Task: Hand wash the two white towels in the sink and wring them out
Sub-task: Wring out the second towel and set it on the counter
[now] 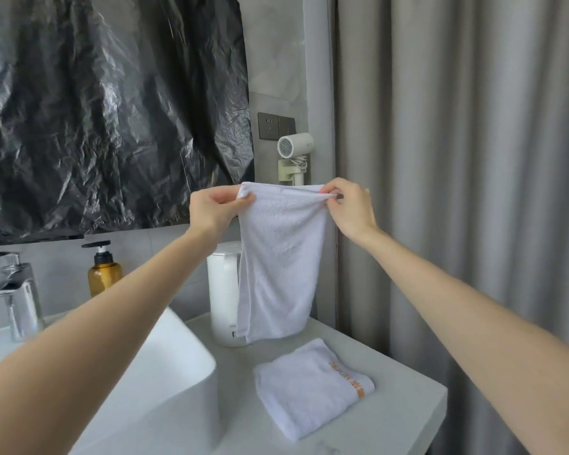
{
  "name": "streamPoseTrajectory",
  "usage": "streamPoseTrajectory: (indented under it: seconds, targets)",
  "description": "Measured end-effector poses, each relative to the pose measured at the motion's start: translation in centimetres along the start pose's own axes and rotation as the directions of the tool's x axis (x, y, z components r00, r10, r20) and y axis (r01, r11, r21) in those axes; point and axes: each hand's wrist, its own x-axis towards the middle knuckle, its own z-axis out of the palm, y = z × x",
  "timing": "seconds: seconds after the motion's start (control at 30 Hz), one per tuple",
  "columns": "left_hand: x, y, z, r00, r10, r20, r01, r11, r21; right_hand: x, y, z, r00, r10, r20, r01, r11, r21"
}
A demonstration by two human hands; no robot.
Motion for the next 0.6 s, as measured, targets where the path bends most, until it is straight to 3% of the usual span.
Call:
streamPoseTrajectory:
  seconds: [0.27,0.4,0.5,0.6]
  targets:
    - [-9.8,-2.7,1.9,0.946,-0.254,0.201,0.273,0.959,-0.071,-11.5,4.9,-1.5,0.986,0.136,-0.1,-0.125,0.986,0.107]
    - [-12.9,-3.4,3.3,0.882,-0.379,0.28,0.418,0.903,-0.096,-14.5,6.5,-2.1,0.972,0.193,-0.136,-0.187,0.981,0.051]
    - [-14.6,-5.3,3.8,0.816,-0.479,0.322,0.519,0.853,-0.047,-15.6,7.4,-1.8,0.965,0.256,-0.06,-0.258,0.966,-0.027]
    - [-15.4,-8.2,3.6,0.781,-0.568,0.262,0.586,0.81,0.01,-16.1,8.2,-0.6,0.943,0.316,0.105,-0.305,0.946,-0.11]
